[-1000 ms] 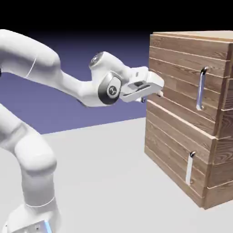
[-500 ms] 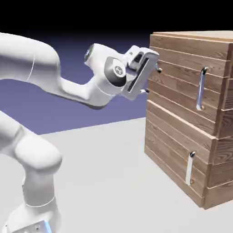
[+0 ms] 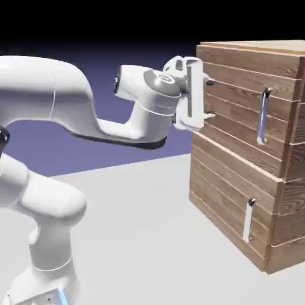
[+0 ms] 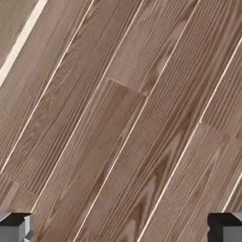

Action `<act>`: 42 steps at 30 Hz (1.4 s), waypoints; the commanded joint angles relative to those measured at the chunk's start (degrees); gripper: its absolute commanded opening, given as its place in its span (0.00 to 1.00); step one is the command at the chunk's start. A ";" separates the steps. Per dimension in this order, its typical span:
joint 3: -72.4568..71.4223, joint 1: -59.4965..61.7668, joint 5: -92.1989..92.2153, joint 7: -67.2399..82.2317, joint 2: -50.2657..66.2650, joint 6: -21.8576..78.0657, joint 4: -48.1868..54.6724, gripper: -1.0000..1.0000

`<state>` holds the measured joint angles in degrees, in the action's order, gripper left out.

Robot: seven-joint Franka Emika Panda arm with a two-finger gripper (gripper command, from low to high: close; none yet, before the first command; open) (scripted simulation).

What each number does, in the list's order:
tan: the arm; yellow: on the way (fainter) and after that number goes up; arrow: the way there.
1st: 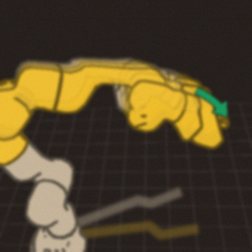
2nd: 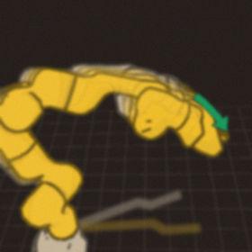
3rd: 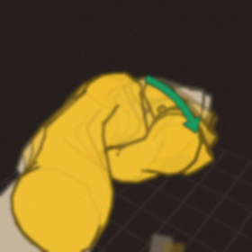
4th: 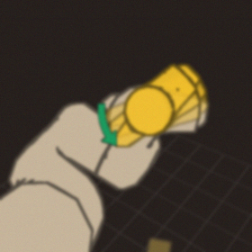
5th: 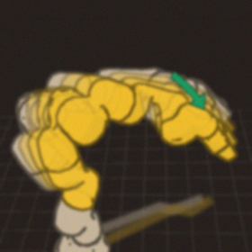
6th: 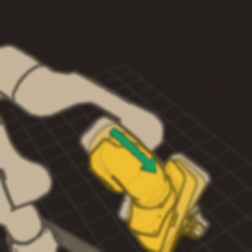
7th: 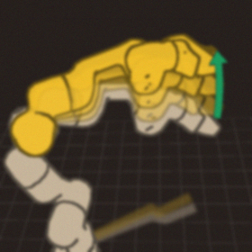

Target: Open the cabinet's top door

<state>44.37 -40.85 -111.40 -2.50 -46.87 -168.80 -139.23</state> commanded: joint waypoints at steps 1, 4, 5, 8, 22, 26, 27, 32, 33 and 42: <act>0.99 -0.90 -2.50 0.89 -0.32 0.12 0.49 1.00; 3.97 -3.60 -9.97 3.58 -1.27 0.47 1.95 1.00; 4.96 -4.49 -12.46 4.47 -1.59 0.58 2.44 1.00; 7.94 -7.19 -19.94 7.15 -2.54 0.93 3.90 1.00; 21.45 -19.42 -53.86 19.32 -6.87 2.52 10.53 1.00; 25.37 -25.68 -54.30 19.15 -5.28 2.99 15.25 1.00; 26.61 -27.65 -54.44 19.10 -4.77 3.14 16.74 1.00; 26.76 -28.02 -54.61 17.63 -3.17 4.10 17.14 0.00; 25.35 -25.93 -54.61 16.21 -2.19 4.87 15.70 0.00; 10.82 -7.24 -51.35 8.04 3.73 9.89 5.05 0.00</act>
<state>55.19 -48.08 -162.81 5.53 -43.14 -158.87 -134.16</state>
